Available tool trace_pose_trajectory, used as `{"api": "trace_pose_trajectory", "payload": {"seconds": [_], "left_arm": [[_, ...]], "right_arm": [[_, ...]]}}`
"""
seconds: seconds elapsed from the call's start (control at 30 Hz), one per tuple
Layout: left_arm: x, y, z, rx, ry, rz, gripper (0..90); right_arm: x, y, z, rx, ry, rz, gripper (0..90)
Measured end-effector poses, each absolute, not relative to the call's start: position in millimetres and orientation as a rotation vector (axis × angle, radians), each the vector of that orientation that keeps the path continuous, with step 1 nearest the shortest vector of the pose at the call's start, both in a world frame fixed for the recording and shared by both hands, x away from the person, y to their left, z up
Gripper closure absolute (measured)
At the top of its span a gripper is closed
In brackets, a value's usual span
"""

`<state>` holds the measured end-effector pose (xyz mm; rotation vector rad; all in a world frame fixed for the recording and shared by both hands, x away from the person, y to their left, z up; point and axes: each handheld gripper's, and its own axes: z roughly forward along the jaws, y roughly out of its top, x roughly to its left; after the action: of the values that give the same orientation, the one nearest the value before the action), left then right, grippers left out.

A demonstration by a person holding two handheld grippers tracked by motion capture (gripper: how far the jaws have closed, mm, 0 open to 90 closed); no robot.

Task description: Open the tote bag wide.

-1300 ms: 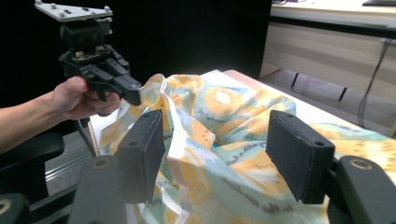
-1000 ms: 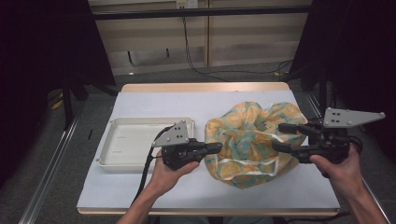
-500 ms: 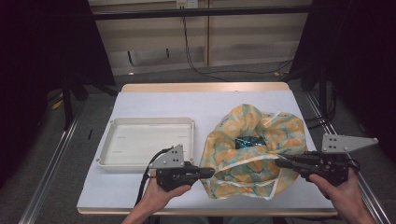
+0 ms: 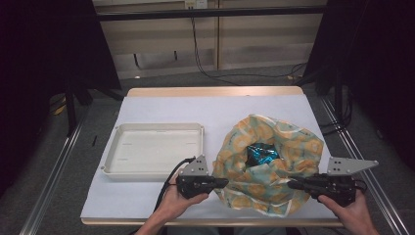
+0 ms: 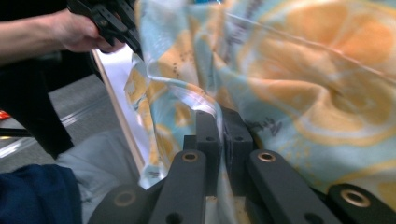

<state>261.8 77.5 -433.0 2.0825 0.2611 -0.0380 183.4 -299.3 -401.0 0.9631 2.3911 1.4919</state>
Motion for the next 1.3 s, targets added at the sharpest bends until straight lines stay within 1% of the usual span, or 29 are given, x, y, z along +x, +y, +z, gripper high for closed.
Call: {"api": "trace_pose_trajectory", "payload": {"seconds": [0.17,0.37,0.5,0.57,0.67,0.7,0.73,0.77,0.8,0.83,0.9,0.93,0.97,1.07,1.1,1.13,1.2,1.3], "left_arm": [[268.4,74.5,-444.4,2.103,0.284,-0.060,90.0],[266.3,70.9,-458.8,2.119,0.299,-0.065,90.0],[266.4,67.6,-465.0,2.129,0.306,-0.060,90.0],[267.9,68.5,-467.5,2.145,0.306,-0.047,90.0],[268.1,69.5,-468.8,2.136,0.299,-0.061,90.0],[267.3,71.7,-464.9,2.116,0.285,-0.064,90.0],[267.3,71.7,-464.9,2.116,0.285,-0.064,90.0],[265.6,73.8,-461.5,2.100,0.276,-0.076,90.0],[263.9,75.0,-458.9,2.082,0.269,-0.072,89.9],[260.7,78.0,-454.2,2.061,0.267,-0.064,87.7],[259.8,79.7,-452.5,2.051,0.265,-0.060,82.5],[258.2,81.1,-450.7,2.037,0.272,-0.062,82.5],[255.5,83.8,-447.4,2.027,0.271,-0.050,79.6],[249.4,87.4,-440.1,1.996,0.283,-0.047,72.3],[249.4,87.4,-440.1,1.996,0.283,-0.047,70.4],[246.2,91.9,-432.3,1.974,0.279,-0.036,68.8],[245.4,93.7,-429.9,1.957,0.287,-0.029,66.6],[243.3,102.8,-415.6,1.902,0.298,0.002,65.8]], "right_arm": [[184.4,-299.2,-411.1,0.971,2.395,1.484,87.7],[187.5,-301.0,-429.2,0.998,2.424,1.438,87.2],[188.2,-301.4,-435.3,1.011,2.442,1.404,87.2],[189.1,-300.5,-441.3,1.021,2.466,1.367,86.8],[188.6,-298.7,-441.2,1.010,2.475,1.354,84.7],[186.9,-299.5,-436.9,1.004,2.458,1.389,78.7],[186.2,-300.5,-434.9,1.003,2.449,1.405,76.6],[186.2,-300.5,-434.9,1.003,2.449,1.405,76.6],[184.9,-302.1,-431.2,1.010,2.433,1.430,72.8],[182.3,-304.8,-425.6,1.013,2.410,1.475,66.0],[179.2,-306.6,-420.0,1.014,2.381,1.491,60.4],[179.2,-306.6,-420.0,1.014,2.381,1.491,60.4],[176.1,-308.5,-414.1,1.004,2.351,1.497,57.1],[169.9,-310.0,-401.4,0.970,2.301,1.495,51.7],[169.9,-310.0,-401.4,0.970,2.301,1.495,51.7],[167.5,-311.1,-391.5,0.959,2.276,1.505,50.5],[167.1,-311.9,-387.3,0.956,2.266,1.511,49.7],[165.9,-316.0,-374.7,0.958,2.219,1.539,47.7]]}}
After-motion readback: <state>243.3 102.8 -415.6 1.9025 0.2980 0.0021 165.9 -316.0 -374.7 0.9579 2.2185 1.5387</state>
